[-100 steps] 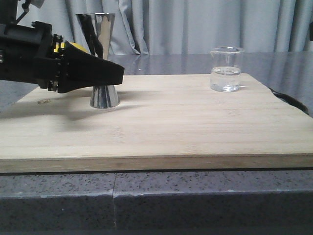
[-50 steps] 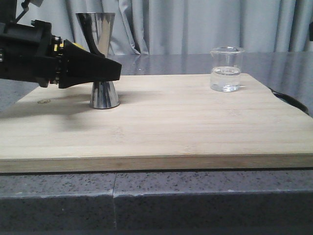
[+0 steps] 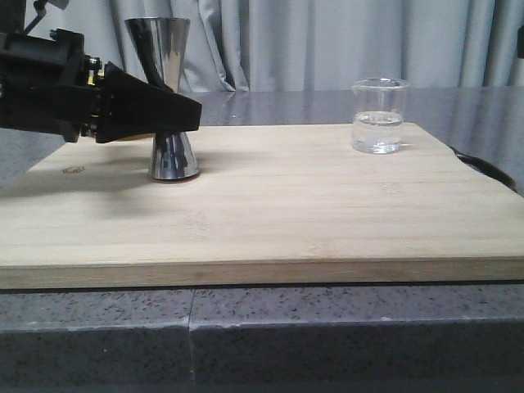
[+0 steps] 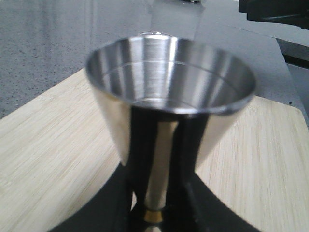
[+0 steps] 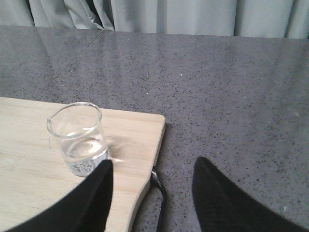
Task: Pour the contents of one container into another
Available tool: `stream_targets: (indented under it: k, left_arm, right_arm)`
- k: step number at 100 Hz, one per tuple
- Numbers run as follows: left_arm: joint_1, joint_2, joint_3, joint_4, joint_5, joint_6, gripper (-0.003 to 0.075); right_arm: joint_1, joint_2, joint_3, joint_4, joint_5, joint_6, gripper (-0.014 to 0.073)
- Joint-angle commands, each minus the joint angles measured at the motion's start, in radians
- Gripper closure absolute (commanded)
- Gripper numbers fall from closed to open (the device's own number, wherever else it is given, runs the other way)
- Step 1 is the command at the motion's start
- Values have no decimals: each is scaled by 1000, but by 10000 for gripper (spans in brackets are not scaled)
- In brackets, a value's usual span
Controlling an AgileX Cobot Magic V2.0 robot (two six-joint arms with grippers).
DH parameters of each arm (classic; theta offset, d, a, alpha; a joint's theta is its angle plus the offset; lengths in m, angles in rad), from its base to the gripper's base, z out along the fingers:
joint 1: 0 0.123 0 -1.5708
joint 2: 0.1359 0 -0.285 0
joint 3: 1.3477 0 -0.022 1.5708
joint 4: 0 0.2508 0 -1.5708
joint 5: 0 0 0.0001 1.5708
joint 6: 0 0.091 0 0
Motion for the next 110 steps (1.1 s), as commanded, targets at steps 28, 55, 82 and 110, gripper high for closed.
stream_targets:
  k: [28, 55, 82, 110]
  left_arm:
    - [-8, -152, -27, -64, 132, -14, 739]
    - [-8, -163, -27, -64, 132, -37, 739]
    - [-8, -163, -27, -64, 132, -37, 739]
    - [-8, -163, -27, -64, 132, -37, 739]
  right_arm:
    - [148, 191, -24, -60, -295, -9, 253]
    - [148, 354, -24, -64, -518, -9, 179]
    - [148, 425, -24, -70, -601, -9, 165]
    - [148, 520, -27, -70, -705, -9, 165]
